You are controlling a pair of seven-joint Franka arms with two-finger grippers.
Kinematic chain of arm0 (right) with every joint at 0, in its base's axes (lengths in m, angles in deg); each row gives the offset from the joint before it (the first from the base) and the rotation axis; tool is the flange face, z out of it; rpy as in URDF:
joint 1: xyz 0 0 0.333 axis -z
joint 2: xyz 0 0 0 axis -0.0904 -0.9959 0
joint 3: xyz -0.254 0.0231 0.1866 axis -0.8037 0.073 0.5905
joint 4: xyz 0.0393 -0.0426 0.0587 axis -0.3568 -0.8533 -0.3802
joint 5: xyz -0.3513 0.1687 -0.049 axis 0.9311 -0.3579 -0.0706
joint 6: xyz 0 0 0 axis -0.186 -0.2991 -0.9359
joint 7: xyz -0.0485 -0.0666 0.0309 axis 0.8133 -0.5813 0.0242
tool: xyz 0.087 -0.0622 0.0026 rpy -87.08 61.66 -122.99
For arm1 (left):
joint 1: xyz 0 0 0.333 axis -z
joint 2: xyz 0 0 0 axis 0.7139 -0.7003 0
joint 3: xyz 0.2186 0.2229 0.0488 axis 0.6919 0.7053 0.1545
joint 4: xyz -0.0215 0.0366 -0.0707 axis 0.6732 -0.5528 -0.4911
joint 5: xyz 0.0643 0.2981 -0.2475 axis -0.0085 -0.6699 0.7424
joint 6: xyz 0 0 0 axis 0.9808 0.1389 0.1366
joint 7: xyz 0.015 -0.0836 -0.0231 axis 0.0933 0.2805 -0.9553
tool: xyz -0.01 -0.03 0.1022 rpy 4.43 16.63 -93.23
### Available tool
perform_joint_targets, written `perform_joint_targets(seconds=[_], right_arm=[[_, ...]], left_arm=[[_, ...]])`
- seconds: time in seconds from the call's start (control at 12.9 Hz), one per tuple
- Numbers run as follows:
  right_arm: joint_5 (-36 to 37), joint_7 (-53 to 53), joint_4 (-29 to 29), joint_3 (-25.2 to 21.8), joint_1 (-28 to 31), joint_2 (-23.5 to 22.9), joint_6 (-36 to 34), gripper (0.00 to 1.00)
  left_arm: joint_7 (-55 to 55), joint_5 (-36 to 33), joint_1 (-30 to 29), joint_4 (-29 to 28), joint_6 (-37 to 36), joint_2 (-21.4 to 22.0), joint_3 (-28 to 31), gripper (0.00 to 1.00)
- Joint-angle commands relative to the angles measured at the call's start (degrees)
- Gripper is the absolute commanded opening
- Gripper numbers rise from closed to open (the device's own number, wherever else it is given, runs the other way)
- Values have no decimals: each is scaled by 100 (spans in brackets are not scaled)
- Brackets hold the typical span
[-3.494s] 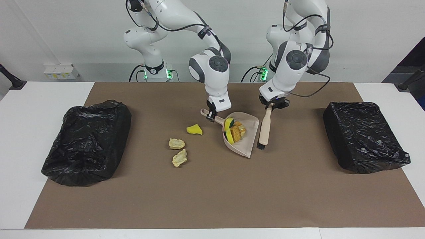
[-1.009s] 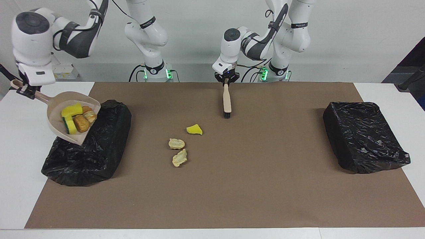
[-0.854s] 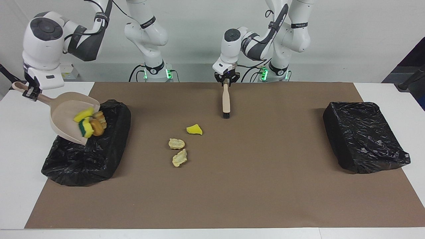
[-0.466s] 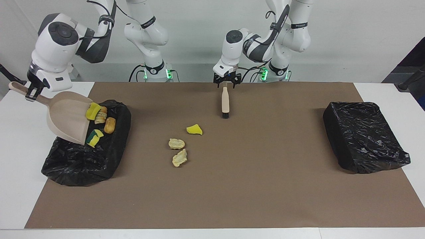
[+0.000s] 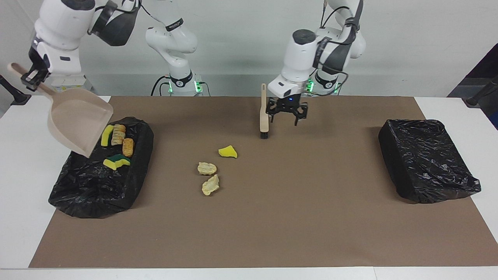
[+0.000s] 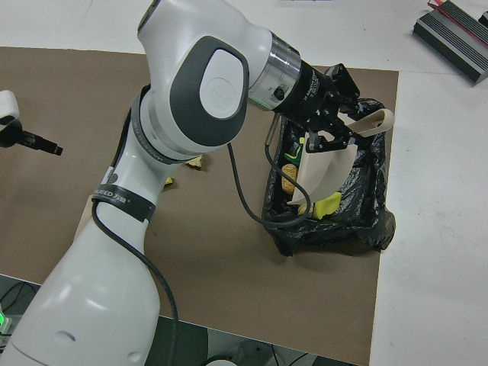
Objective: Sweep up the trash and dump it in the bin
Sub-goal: 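Tip the dustpan into the bin with the right gripper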
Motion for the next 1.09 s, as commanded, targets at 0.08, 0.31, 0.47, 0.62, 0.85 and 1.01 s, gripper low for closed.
perform_joint_targets(seconds=[0.08,0.31,0.47,0.62,0.85,1.01], right_arm=[[-1155,1721,-39,683,27,128,-375,0],[-2281,3005,-83,938,-121,50,-323,0],[-2931,4810,-92,965,-612,-282,-209,0],[-2995,6500,-83,965,-1323,-756,281,0],[-3004,8863,13,965,-2097,-1617,1168,0],[-3231,10141,511,965,-2458,-2293,1584,0]], left_arm=[[-1480,-88,-1132,791,-556,-113,-50,100],[-2097,-88,-1862,1502,-1310,-95,-50,100],[-2483,-71,-2136,2125,-2022,-78,-24,100],[-3002,-44,-2400,2811,-2804,-165,-23,100],[-3189,-18,-2488,3243,-3368,-235,12,100],[-3189,-18,-2515,3664,-3729,-489,12,100]])
